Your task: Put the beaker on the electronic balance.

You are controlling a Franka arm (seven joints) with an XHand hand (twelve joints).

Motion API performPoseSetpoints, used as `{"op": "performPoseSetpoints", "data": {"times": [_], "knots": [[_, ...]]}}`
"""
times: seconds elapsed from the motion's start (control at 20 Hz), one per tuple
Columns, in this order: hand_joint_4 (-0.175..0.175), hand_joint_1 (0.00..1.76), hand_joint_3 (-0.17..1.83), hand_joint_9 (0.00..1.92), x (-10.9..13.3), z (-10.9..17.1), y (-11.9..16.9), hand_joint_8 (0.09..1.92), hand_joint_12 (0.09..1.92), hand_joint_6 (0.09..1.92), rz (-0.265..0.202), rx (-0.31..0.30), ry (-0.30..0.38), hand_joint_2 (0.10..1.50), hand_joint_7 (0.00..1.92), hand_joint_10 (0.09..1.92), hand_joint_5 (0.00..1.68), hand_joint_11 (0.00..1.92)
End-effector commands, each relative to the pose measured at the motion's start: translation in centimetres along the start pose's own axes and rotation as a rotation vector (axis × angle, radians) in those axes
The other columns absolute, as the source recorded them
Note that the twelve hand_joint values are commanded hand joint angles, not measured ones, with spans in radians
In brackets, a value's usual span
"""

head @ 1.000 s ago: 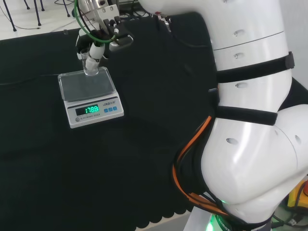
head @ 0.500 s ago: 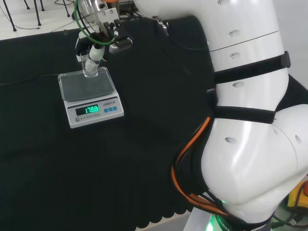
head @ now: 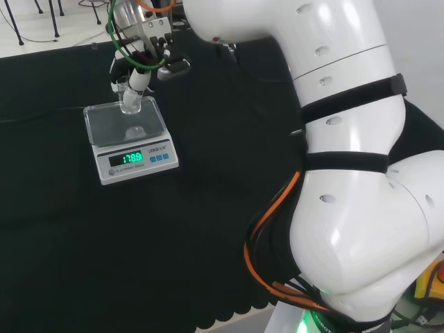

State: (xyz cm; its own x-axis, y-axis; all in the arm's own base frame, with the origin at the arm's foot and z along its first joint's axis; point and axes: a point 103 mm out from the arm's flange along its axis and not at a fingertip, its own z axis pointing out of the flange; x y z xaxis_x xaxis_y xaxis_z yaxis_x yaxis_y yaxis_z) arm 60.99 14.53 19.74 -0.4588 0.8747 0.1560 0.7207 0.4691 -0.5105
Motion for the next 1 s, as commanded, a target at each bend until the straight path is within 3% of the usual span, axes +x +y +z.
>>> {"op": "performPoseSetpoints", "data": {"times": [0.05, 1.0], "knots": [[-0.138, 1.13, -0.03, 1.12, -1.1, 1.0, 0.7, 0.89, 0.95, 1.08, -0.006, 0.014, 0.039, 1.15, 0.94, 0.75, 0.94, 1.17], [-0.137, 1.13, -0.03, 1.11, -1.2, 2.2, 1.9, 0.89, 0.96, 1.08, -0.021, 0.024, 0.074, 1.15, 0.94, 0.76, 0.94, 1.16]]}}
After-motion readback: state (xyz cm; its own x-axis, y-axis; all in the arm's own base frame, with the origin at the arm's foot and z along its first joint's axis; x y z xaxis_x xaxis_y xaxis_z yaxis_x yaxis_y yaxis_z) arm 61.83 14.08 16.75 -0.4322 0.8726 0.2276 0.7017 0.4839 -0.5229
